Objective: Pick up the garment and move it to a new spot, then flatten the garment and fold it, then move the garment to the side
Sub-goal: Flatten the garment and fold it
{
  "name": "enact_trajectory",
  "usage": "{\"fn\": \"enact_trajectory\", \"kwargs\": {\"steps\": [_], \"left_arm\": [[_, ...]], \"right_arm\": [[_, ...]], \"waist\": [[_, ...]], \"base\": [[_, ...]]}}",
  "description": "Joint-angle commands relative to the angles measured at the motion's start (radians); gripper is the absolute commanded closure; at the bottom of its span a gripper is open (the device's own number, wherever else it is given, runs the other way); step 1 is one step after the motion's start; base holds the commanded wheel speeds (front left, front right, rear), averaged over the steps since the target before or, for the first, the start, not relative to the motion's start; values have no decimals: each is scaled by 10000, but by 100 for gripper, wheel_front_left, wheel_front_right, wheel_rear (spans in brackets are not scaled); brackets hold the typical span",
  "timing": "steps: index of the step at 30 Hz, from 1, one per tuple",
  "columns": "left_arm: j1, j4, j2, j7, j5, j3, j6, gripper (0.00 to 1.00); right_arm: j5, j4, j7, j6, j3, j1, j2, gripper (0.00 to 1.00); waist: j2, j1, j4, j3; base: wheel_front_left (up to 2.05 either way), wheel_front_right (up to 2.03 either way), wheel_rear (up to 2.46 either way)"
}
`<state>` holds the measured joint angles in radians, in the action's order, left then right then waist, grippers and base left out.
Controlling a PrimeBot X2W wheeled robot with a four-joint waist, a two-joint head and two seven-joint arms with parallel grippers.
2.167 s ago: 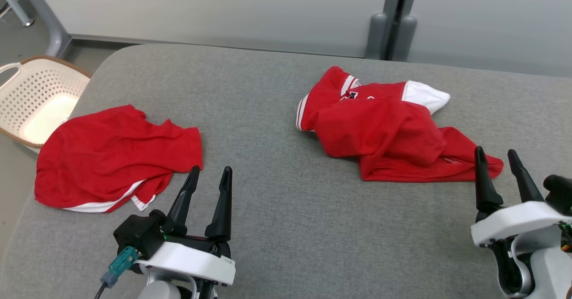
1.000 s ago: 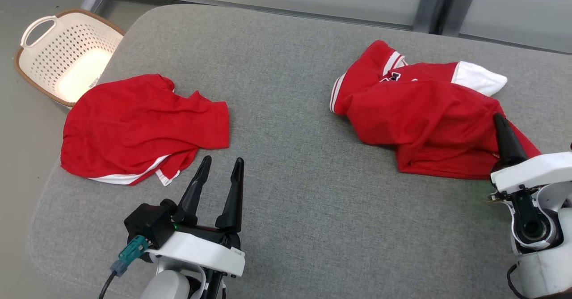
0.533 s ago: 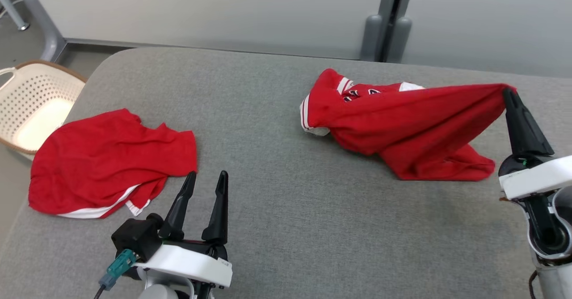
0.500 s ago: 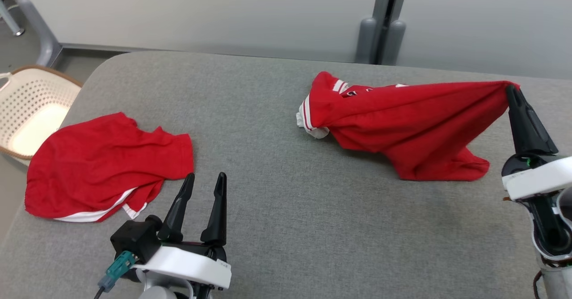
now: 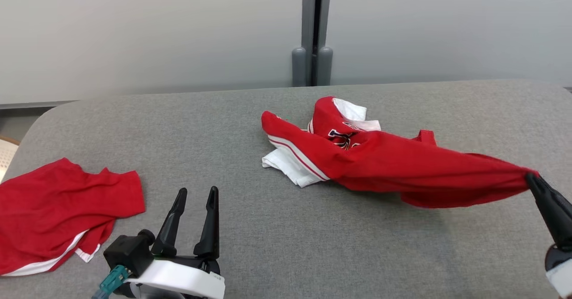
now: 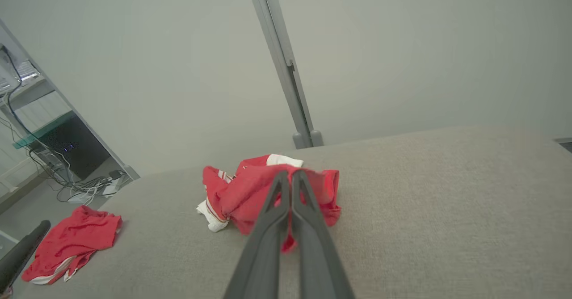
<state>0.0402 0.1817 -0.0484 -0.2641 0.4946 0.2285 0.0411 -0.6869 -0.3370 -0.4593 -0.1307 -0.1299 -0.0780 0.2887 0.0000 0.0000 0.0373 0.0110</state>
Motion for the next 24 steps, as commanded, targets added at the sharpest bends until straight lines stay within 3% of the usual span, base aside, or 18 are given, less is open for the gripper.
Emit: {"fn": "enact_trajectory", "kwargs": {"steps": [1,9,10,11,18,24], "left_arm": [[-8,50,-42,-5,2,-7,66,0],[292,134,-39,-5,78,110,110,0],[323,130,-38,-5,78,137,116,0],[337,128,-39,-5,76,164,124,0],[505,215,-35,-5,-78,209,167,0],[562,152,-38,-5,-167,171,195,0]], "right_arm": [[-43,-268,-438,0,-302,-356,-75,100],[294,-14,-2642,0,-822,-1939,-530,100],[605,109,-2511,0,-866,-1905,-491,58],[866,291,-2367,0,-867,-1848,-496,0],[1650,837,68,0,-635,-445,-790,0],[1671,1159,2458,0,352,699,-685,0]], "waist": [[0,0,-217,11],[0,0,-339,106],[0,0,-325,141],[0,0,-308,172],[0,0,24,395],[0,0,464,503]], "base": [[0,0,0],[0,0,0],[0,0,0],[0,0,0],[0,0,0],[0,0,0]]}}
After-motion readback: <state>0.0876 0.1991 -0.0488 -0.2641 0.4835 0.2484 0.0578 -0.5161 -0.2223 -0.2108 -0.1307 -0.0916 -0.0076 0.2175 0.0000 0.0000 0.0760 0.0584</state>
